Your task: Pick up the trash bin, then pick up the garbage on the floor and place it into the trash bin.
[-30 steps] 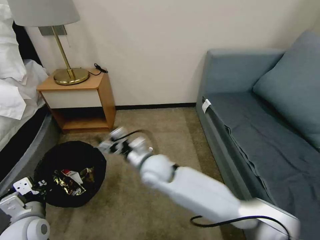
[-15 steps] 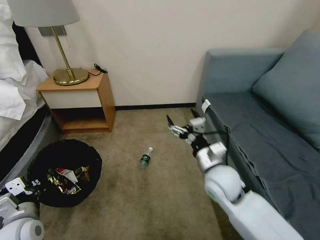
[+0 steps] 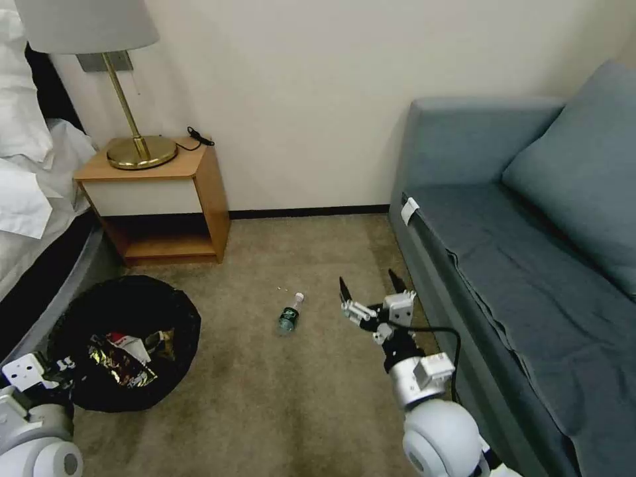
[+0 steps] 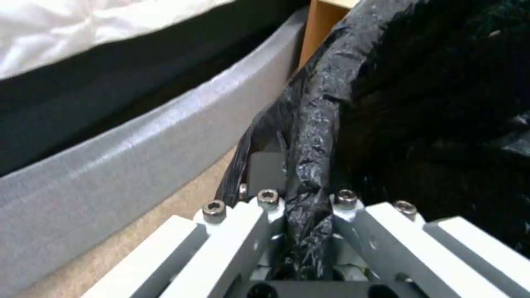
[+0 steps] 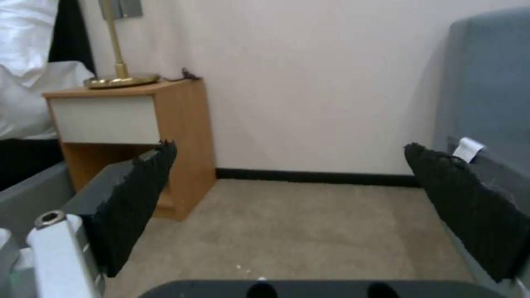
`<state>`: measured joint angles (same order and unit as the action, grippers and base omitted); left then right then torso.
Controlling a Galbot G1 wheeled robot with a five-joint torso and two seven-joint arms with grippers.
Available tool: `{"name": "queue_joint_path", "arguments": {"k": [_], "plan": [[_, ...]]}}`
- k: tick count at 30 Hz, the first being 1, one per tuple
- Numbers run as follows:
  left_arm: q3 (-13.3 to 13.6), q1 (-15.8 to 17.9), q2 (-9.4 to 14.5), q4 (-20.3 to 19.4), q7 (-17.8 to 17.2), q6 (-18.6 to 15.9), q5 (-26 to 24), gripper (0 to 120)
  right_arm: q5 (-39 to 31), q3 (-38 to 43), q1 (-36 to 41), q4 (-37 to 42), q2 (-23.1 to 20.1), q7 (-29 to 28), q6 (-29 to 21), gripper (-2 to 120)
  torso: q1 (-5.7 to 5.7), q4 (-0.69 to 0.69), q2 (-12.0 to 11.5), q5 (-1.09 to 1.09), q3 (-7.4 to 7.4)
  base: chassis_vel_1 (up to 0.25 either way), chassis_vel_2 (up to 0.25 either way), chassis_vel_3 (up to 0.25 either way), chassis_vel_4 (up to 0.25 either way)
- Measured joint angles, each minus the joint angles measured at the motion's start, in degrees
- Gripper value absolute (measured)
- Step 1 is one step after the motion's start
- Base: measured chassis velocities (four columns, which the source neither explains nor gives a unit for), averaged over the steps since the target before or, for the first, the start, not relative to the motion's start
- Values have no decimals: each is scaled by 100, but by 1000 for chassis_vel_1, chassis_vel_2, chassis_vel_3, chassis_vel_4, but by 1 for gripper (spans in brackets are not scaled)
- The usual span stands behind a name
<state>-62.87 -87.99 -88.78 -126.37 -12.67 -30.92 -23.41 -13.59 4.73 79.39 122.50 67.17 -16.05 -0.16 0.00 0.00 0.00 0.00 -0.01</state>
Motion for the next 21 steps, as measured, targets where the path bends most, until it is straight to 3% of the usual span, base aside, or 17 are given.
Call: {"name": "queue_joint_path", "arguments": {"k": [11, 21], "plan": [[20, 48, -13, 89, 6, 9, 44, 2, 110, -8, 158, -41, 90, 163, 172, 100, 0, 0, 0, -1, 0, -17, 8, 9, -8], [41, 120, -16, 193, 8, 14, 76, 2, 98, -60, 15, -187, 143, 145, 198, 100, 0, -1, 0, 0, 1, -154, 143, 172, -154]]}}
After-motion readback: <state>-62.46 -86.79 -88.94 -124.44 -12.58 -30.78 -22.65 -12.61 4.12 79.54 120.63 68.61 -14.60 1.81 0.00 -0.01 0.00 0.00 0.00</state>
